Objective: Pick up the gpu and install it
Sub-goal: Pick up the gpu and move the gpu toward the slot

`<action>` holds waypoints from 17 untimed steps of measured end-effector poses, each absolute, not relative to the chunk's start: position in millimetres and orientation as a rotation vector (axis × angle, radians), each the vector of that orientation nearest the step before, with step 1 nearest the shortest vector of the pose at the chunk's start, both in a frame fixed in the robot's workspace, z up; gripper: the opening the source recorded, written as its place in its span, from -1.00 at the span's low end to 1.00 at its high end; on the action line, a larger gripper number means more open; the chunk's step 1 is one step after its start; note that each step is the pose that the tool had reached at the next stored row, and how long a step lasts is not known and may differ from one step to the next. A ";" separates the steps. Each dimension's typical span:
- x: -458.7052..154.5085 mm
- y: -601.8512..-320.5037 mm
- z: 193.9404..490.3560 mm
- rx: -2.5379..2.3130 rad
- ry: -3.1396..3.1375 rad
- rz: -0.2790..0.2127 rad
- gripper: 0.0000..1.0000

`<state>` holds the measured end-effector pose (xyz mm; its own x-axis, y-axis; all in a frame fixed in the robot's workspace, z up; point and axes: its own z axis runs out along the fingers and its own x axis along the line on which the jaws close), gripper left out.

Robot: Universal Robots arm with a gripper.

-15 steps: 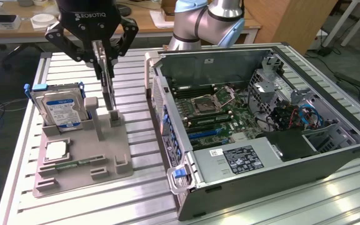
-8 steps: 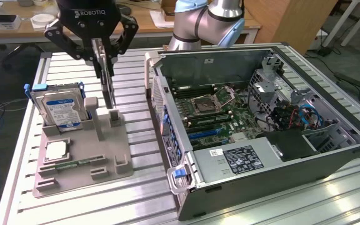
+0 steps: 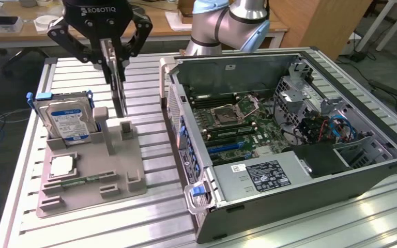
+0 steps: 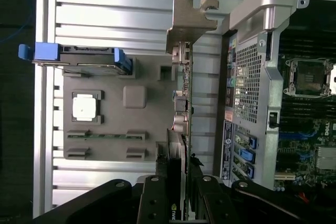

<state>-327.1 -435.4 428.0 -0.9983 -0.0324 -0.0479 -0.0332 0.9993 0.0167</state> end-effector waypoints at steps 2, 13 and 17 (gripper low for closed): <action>-327.1 -435.4 429.7 -0.051 3.093 0.027 -0.48; -327.1 -435.4 437.4 -0.051 3.093 0.029 -0.48; -327.1 -435.4 440.0 -0.051 3.093 0.029 -0.48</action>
